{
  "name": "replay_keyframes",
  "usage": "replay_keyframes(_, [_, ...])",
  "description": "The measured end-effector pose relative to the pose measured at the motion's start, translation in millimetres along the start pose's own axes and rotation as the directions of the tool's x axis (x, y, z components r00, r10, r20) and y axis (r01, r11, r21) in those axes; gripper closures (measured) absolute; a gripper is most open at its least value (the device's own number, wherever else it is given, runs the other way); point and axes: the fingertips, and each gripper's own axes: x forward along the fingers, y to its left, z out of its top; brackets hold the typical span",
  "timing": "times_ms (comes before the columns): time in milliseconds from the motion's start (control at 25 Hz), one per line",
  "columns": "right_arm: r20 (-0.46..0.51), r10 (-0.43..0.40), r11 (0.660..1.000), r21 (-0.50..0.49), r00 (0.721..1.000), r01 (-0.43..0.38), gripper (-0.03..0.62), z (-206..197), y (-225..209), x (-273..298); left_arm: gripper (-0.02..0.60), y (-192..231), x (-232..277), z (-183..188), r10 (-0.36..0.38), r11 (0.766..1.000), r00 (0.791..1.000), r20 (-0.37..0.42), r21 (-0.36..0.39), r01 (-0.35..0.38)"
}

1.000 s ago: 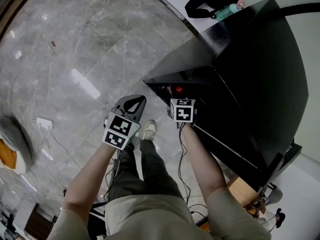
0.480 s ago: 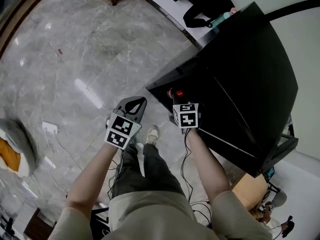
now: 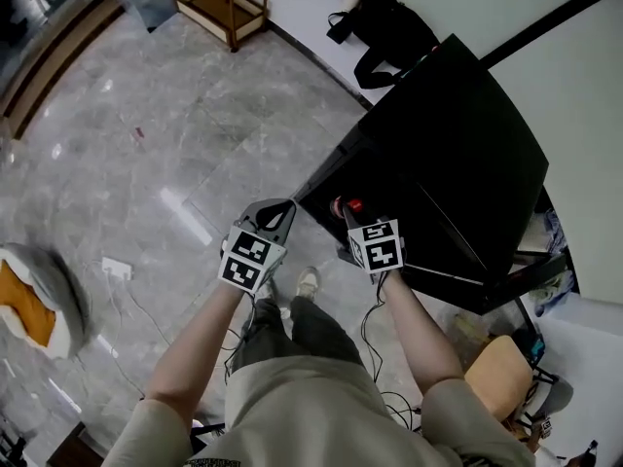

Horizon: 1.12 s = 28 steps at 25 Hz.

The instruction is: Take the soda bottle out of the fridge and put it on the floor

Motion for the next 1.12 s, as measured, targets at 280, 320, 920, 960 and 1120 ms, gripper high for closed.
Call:
replay_keyframes(280, [0.02,0.017,0.997,-0.081,1.0,-0.015,0.481,20,19,-68,0.575,-24,-41,26,-0.004,0.999,1.0,0.007,0.048,0.003])
replay_keyframes(320, [0.023,0.018,0.995,-0.095,1.0,-0.016,0.482,23,20,-77,0.575,-26,-47,28,-0.002,0.999,1.0,0.005,0.054,0.001])
replay_keyframes(920, [0.058,0.064,0.983,-0.177,0.996,-0.053,0.482,37,47,-173,0.575,-61,-118,36,0.038,0.993,0.999,-0.005,0.116,-0.037])
replay_keyframes(960, [0.056,0.071,0.982,-0.181,0.996,-0.06,0.481,38,50,-173,0.575,-60,-121,34,0.042,0.993,0.999,-0.009,0.115,-0.041])
replay_keyframes(1120, [0.045,0.102,0.974,-0.206,0.994,-0.09,0.482,41,63,-169,0.575,-57,-131,30,0.058,0.993,0.998,-0.009,0.102,-0.057])
